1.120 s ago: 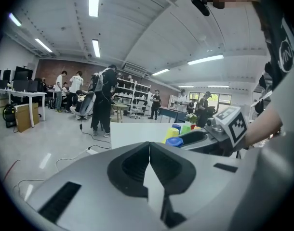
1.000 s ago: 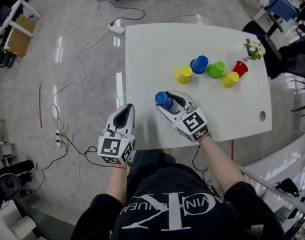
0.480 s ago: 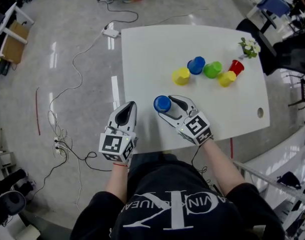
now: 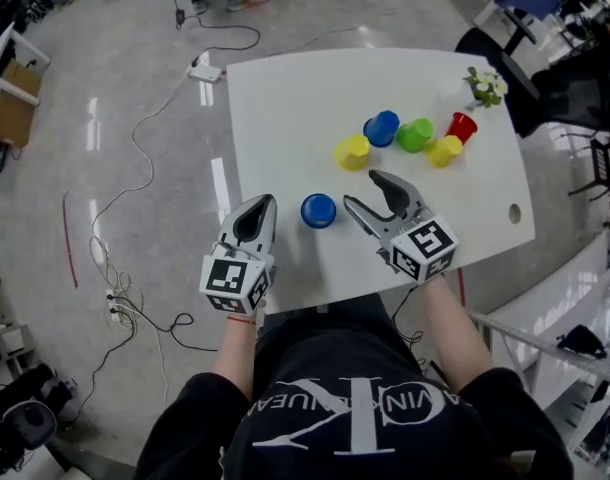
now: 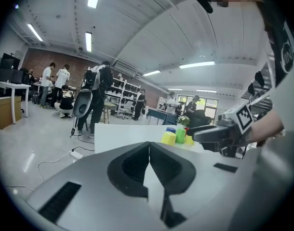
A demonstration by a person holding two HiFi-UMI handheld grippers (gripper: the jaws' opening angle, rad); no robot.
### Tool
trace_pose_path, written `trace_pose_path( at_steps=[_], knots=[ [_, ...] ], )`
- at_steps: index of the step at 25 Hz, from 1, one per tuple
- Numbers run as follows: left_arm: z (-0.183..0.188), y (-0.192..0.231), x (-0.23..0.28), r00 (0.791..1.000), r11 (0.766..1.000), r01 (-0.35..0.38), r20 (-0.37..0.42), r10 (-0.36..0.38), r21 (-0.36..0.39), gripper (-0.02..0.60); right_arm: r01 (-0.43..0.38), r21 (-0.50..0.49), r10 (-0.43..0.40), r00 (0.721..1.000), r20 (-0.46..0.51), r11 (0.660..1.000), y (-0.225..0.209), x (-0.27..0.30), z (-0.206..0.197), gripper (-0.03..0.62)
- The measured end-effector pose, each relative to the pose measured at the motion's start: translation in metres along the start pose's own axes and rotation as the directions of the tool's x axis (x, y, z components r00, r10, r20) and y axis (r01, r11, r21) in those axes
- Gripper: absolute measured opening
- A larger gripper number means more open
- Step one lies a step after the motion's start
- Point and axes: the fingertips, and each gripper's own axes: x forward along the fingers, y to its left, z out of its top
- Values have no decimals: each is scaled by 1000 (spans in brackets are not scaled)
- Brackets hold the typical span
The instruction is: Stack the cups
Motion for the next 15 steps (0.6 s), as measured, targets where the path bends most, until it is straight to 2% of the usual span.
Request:
trace_pose_path(
  at_steps=[3, 5, 10, 15],
  knots=[
    [-2, -1, 1, 1000, 1000, -14, -8, 15, 13, 5, 68, -3, -68, 997, -25, 998, -37, 10, 1, 281],
    [-4, 3, -1, 999, 999, -52, -7, 52, 10, 5, 83, -17, -84, 996, -43, 996, -55, 18, 2, 281],
    [-15, 9, -7, 988, 987, -156, -17, 156, -46, 5, 49, -57, -55, 992, -116, 997, -73, 33, -10, 285],
    [-15, 8, -5, 982, 980, -187, -18, 186, -73, 5, 38, -37, -43, 990, -133, 999, -78, 50, -18, 288]
  ],
)
